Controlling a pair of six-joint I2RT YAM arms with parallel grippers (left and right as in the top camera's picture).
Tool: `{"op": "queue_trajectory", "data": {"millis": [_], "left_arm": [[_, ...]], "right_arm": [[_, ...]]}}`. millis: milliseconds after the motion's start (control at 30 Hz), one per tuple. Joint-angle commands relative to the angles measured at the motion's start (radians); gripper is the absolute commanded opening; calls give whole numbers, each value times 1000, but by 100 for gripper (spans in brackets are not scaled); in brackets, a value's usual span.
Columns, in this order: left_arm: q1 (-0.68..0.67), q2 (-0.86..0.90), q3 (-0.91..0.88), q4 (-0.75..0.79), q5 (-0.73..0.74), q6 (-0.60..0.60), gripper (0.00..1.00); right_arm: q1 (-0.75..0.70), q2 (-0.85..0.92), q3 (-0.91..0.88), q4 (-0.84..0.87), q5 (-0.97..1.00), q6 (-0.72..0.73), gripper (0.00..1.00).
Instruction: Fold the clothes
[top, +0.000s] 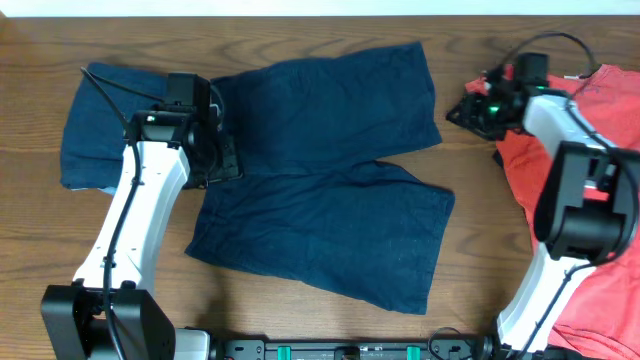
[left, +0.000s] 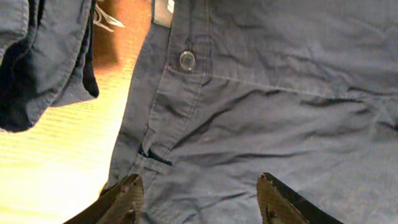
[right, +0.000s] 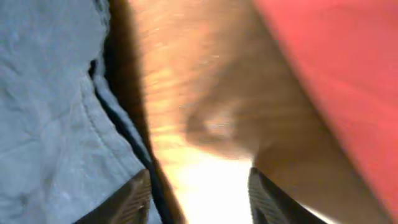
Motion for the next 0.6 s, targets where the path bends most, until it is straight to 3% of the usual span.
{"op": "queue_trajectory", "data": {"millis": [0,167,300,400,567], "left_arm": [[2,2,-14,-11,-11,10,62],[2,4,-50,-9,-11,9,62],[2,5,-123,24,-11,9,62],[2,5,-194,69,-6,9,62],[2,5,-276,119,47,3,61]], "right_arm": [[-27,-117,6,-98,-139,-77,55],[5,-212,6,-444,-105,-210,54],[83,-216,-6,-631,54,-213,43],[146,-216,-52,-668,158,-167,39],[192,-216,-166,-616,222,-74,40]]}}
